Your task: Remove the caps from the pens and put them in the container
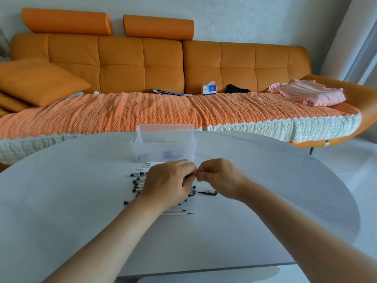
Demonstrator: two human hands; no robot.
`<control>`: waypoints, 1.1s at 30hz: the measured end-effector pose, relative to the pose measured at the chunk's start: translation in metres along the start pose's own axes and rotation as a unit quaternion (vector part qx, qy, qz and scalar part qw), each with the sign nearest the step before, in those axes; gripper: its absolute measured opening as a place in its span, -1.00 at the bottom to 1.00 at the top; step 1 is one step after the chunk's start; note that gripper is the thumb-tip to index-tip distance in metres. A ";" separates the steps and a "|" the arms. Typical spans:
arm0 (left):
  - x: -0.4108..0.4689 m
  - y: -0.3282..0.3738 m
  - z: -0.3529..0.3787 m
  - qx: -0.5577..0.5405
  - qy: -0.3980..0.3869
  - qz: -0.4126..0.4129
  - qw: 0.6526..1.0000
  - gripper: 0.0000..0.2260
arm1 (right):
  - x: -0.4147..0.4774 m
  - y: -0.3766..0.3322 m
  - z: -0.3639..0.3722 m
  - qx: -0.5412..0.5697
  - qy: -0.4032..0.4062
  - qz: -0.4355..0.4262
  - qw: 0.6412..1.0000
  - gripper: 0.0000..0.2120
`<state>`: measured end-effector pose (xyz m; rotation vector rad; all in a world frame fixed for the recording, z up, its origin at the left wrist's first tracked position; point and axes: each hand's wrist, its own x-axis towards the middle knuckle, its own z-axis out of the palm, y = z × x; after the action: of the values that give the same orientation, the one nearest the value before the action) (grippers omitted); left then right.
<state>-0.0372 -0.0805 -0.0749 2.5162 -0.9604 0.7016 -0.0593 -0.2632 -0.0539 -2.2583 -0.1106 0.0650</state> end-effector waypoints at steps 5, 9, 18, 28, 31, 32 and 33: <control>0.005 0.008 0.006 -0.061 -0.046 -0.114 0.991 -0.91 | -0.003 0.004 -0.003 -0.124 0.042 -0.061 0.990 -0.81; 0.007 0.007 0.006 -0.092 -0.048 -0.130 0.986 -0.91 | -0.001 0.005 -0.004 -0.138 0.067 -0.079 0.985 -0.84; 0.007 0.002 0.005 -0.008 0.030 -0.033 0.999 -0.93 | 0.006 0.008 -0.008 0.117 -0.023 0.067 0.991 -0.72; 0.001 -0.019 0.009 -0.044 -0.059 -0.122 0.990 -0.92 | 0.006 0.028 -0.007 -0.217 0.013 0.044 0.975 -1.00; 0.000 -0.019 0.008 -0.040 -0.072 -0.124 0.989 -0.91 | 0.009 0.028 -0.009 -0.202 -0.002 0.049 0.978 -0.95; -0.001 -0.018 0.008 -0.041 -0.077 -0.124 0.988 -0.91 | 0.010 0.028 -0.010 -0.200 -0.006 0.049 0.979 -0.94; -0.001 -0.018 0.007 -0.044 -0.081 -0.126 0.988 -0.90 | 0.011 0.028 -0.011 -0.198 -0.005 0.048 0.979 -0.95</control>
<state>-0.0229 -0.0705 -0.0843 2.5843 -0.6890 0.3760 -0.0456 -0.2887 -0.0686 -2.6609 -0.0200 0.1154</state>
